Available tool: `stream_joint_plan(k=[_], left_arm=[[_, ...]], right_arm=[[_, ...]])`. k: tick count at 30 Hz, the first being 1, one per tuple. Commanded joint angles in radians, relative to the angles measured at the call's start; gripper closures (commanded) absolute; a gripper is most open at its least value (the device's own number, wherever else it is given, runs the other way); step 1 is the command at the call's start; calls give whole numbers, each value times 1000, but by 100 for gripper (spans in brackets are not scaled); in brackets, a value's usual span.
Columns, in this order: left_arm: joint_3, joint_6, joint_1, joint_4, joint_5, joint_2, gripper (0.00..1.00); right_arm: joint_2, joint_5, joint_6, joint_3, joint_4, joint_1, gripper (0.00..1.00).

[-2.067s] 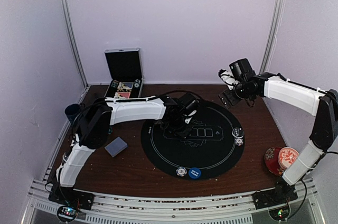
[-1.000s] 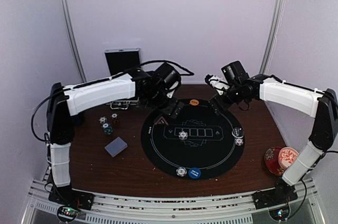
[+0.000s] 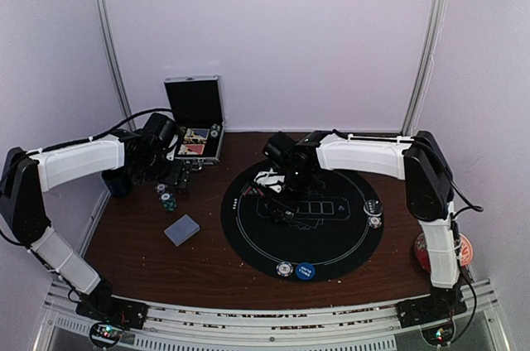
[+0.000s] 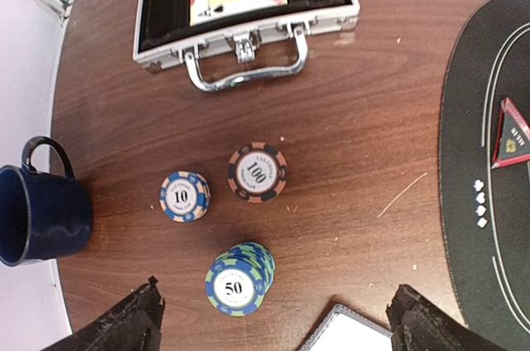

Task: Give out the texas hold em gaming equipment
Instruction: Pick up the pile of poker chips from the poker table mat.

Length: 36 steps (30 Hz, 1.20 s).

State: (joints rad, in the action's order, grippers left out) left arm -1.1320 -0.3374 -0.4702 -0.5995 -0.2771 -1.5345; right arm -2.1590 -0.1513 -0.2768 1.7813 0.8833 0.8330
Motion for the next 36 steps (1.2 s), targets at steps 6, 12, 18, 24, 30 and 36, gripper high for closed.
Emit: stream_joint_plan(k=[6,12,18,24,30,36], left_arm=[[14,5,3,53,-7,23,2],[15,3,2,52,-7,16,2],[15,0,3,53,-7,10,2],[15,-2,4,53,-5,7,2],[15,-2,2,53,-5,4,2],[14,-2,3,53,-3,-5,2]], right_arm=[[-71,114,36,-18,-34,-2,6],[-53,104,31,-31,-53,-14,9],[-82,56,39,-25,-34,-53,17],[-96,32,37,-25,-20,-78,25],[-106,14,22,-18,-6,-73,34],[-102,9,9,-23,-9,-64,32]])
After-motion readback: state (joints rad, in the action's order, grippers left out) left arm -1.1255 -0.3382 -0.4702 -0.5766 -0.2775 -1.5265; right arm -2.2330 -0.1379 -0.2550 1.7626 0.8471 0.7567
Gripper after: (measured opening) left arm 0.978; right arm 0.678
